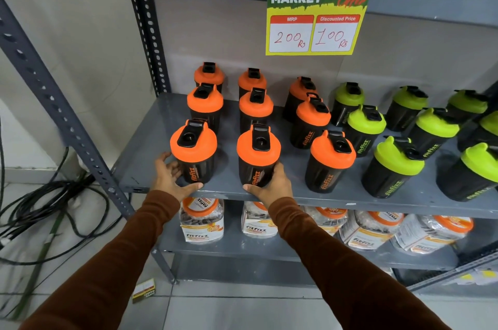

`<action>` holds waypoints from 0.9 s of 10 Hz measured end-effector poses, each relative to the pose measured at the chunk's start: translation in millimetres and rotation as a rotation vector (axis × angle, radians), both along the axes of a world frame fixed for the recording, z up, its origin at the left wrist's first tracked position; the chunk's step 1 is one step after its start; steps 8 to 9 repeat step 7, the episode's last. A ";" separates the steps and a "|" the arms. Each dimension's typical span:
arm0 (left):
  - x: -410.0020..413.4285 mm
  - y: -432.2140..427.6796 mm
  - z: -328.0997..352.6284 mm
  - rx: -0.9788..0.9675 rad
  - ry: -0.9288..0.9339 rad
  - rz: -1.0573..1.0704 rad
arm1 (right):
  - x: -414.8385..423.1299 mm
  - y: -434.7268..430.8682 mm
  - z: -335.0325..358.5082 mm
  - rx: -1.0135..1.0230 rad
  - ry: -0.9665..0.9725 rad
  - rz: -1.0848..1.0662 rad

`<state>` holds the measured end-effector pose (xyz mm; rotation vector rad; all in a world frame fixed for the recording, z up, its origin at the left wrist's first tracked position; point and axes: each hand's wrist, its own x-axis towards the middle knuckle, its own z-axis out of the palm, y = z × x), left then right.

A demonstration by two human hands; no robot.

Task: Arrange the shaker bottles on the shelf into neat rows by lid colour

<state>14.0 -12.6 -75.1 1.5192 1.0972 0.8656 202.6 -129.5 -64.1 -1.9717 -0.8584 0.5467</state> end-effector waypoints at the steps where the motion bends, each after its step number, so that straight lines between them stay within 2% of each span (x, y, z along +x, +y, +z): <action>1: 0.6 -0.4 1.1 0.025 0.006 -0.018 | 0.6 -1.3 0.1 0.006 -0.008 0.003; 5: -7.9 -31.4 -5.2 0.065 0.071 0.045 | -2.6 -3.8 8.2 -0.021 0.000 0.027; 6: -12.3 -40.3 -8.8 0.054 0.115 0.032 | -2.7 -6.5 7.8 -0.005 0.016 0.026; 7: -8.1 -54.4 -4.9 0.106 0.237 0.036 | -12.8 -15.9 9.2 0.041 0.003 -0.010; 9: -8.1 -54.4 -4.9 0.106 0.237 0.036 | -12.8 -15.9 9.2 0.041 0.003 -0.010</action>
